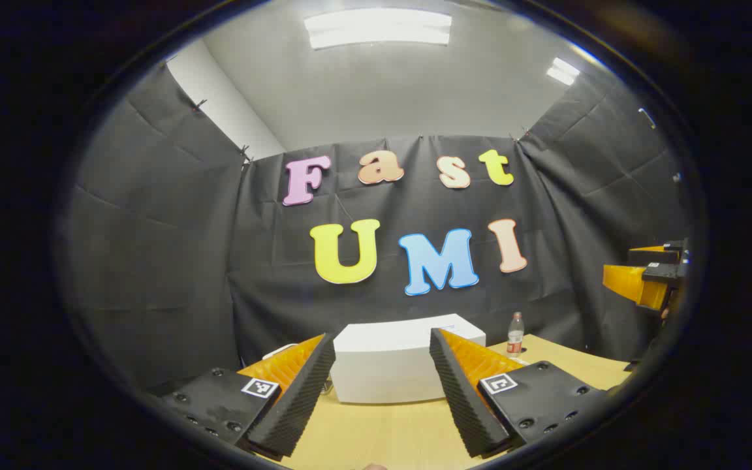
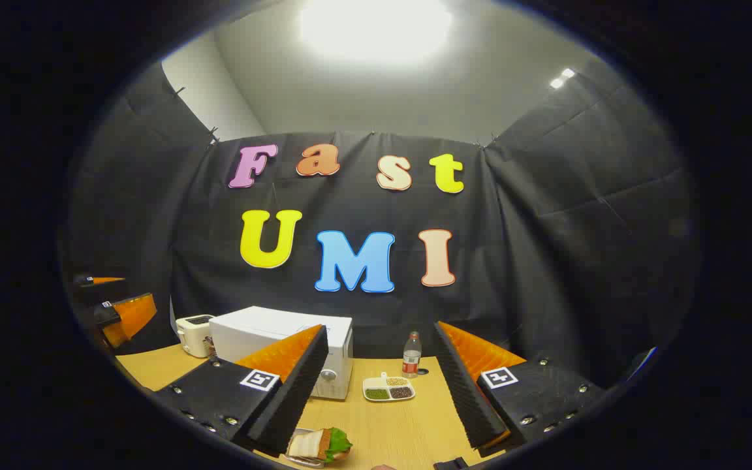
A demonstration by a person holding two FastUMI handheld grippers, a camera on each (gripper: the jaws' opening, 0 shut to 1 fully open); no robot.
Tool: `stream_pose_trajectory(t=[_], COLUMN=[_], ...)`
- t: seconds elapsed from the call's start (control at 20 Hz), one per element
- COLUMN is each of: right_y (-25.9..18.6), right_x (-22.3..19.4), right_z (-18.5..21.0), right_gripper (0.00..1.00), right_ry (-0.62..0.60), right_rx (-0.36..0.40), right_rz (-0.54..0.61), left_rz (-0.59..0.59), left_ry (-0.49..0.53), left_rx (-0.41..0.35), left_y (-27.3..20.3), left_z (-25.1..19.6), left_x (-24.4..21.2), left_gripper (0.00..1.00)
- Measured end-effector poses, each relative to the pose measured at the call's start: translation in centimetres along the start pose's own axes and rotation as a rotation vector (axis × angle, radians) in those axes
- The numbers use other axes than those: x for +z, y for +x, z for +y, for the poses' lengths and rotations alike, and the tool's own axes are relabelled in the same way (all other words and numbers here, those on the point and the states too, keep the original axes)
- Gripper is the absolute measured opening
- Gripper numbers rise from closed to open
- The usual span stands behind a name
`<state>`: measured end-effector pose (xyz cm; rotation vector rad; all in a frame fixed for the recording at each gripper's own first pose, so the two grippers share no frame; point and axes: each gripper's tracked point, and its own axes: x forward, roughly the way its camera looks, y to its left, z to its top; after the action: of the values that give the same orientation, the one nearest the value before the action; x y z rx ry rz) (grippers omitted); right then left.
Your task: Open the microwave oven with the left hand, put the food in, and close the microwave oven.
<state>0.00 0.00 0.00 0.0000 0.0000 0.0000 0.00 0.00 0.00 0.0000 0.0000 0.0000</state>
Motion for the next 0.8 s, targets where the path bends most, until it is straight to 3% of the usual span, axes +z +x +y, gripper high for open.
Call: stream_pose_trajectory(t=[0.05,0.1,0.2,0.3,0.35,0.4,0.55,0.8], right_y=[0.0,0.1,0.1,0.2,0.2,0.2,0.3,-0.2], right_x=[0.0,-0.1,-0.2,-0.2,-0.2,-0.1,-0.2,-0.8], right_z=[-0.2,-0.3,-0.4,-0.5,-0.6,-0.7,-1.0,-2.0], right_gripper=[0.96,0.96,0.96,0.96,0.96,0.96,0.96,0.96], right_ry=[0.000,0.000,-0.001,-0.003,-0.002,0.000,0.001,0.010], right_rx=[-0.001,-0.001,0.002,0.003,0.005,0.006,0.010,0.022], right_rz=[0.002,0.004,0.008,0.005,0.003,0.001,0.000,0.006], left_rz=[0.003,0.002,0.003,0.002,0.002,0.003,0.005,-0.011], left_ry=[-0.002,-0.006,-0.010,-0.010,-0.011,-0.013,-0.018,-0.051], left_rx=[-0.001,-0.004,-0.006,-0.001,0.000,0.002,0.006,-0.010], left_y=[0.1,0.1,0.0,0.0,0.0,0.1,0.1,0.0], left_z=[-0.2,-0.6,-1.0,-1.1,-1.2,-1.3,-1.6,-3.3], left_x=[0.0,0.0,0.0,-0.1,-0.1,0.1,0.0,0.3], left_gripper=[0.96,0.99,0.93,0.99,0.95,0.99,0.95,0.99])
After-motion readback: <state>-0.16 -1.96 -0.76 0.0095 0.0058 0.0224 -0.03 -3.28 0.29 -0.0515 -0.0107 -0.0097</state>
